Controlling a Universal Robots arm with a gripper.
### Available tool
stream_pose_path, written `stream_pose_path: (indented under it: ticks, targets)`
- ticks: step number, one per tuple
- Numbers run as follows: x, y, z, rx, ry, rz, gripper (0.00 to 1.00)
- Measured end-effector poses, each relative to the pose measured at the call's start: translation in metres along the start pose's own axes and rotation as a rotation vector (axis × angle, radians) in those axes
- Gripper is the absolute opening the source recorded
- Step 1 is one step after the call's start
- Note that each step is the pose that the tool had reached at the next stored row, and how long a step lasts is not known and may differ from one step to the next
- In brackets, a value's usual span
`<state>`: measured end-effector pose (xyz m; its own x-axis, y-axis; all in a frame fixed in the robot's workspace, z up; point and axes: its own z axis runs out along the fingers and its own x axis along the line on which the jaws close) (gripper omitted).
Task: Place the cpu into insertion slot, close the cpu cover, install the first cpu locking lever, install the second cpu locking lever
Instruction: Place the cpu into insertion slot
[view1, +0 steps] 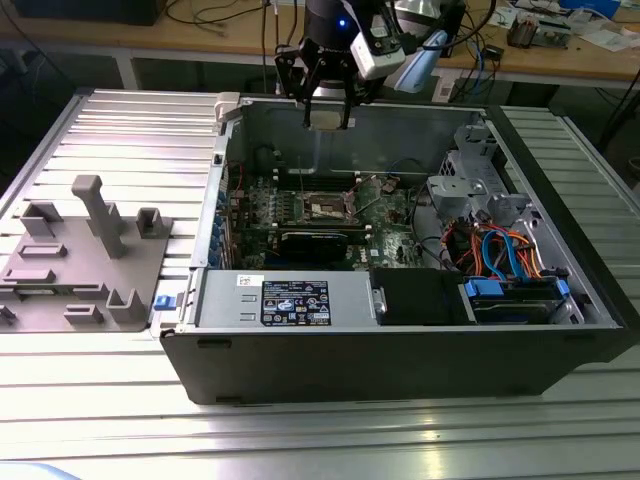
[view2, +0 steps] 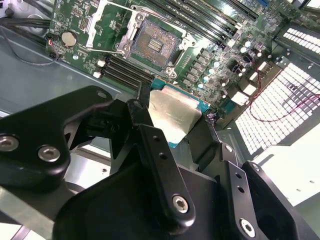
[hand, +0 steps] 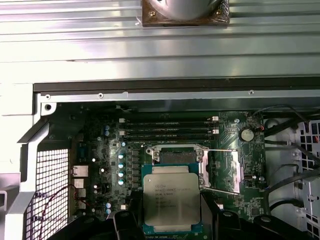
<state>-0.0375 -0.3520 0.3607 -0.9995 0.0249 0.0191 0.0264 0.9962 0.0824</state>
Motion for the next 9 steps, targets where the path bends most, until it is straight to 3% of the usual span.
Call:
stream_pose_path:
  ticks: [9]
  targets:
    - [0.0000,-0.0001,0.0015,0.0000,0.0000,0.000,0.55]
